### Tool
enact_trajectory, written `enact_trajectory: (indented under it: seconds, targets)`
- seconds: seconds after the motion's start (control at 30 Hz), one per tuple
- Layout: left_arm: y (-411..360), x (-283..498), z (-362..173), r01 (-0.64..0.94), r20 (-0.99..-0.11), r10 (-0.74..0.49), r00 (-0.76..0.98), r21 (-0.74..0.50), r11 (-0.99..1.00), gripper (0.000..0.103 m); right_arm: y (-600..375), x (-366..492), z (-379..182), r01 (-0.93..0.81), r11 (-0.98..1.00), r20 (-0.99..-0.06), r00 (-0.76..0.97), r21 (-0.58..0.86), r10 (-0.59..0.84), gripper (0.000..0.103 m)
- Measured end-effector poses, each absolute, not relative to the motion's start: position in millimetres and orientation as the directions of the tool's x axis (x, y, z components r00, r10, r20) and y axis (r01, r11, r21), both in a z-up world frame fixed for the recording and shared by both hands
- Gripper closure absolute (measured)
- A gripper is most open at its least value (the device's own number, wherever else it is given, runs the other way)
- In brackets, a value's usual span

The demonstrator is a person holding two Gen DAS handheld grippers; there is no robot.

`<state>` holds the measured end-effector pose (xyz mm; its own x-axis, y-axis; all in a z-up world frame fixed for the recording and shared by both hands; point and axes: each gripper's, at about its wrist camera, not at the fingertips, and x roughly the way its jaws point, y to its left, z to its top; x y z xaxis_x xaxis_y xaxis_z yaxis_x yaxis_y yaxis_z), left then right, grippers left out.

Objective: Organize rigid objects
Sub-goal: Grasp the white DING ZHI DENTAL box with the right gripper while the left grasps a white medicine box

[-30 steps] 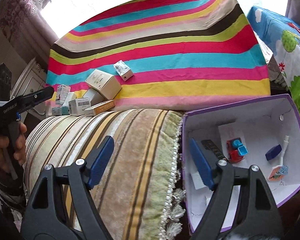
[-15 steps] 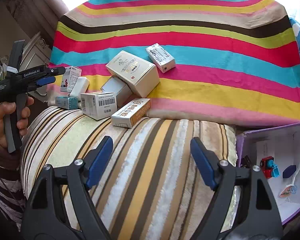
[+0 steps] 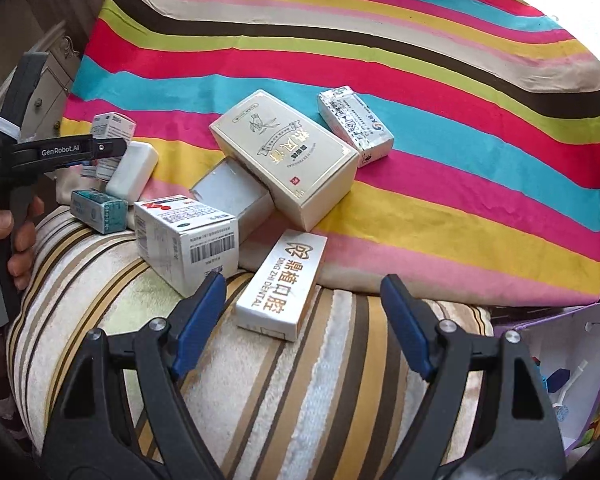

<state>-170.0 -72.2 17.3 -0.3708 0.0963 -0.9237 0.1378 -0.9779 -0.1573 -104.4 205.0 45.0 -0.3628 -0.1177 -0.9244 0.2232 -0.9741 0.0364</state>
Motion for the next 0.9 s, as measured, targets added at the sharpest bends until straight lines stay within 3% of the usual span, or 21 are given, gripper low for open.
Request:
enact_trajectory:
  seconds: [0.1, 0.17, 0.53, 0.9]
  targets:
    - [-71, -166, 20, 0.132, -0.917, 0.096, -0.386, -0.157, -0.979, 0.06, 200, -106, 38, 0.236, -0.972, -0.93, -0.354, 0.012, -0.097, 0.056]
    - [-72, -164, 24, 0.135, -0.912, 0.088, -0.4, -0.154, -0.979, 0.061, 199, -105, 36, 0.244, -0.97, -0.93, -0.352, 0.016, -0.104, 0.068]
    - [-65, -138, 67, 0.143, -0.841, 0.027, -0.54, -0.124, -0.982, 0.061, 212, -91, 51, 0.248, -0.968, -0.894, -0.423, 0.043, -0.148, 0.068]
    - [-21, -106, 119, 0.045, -0.76, 0.088, -0.644, -0.153, -0.987, 0.061, 239, -70, 80, 0.201, -0.967, -0.82, -0.519, 0.157, -0.242, 0.068]
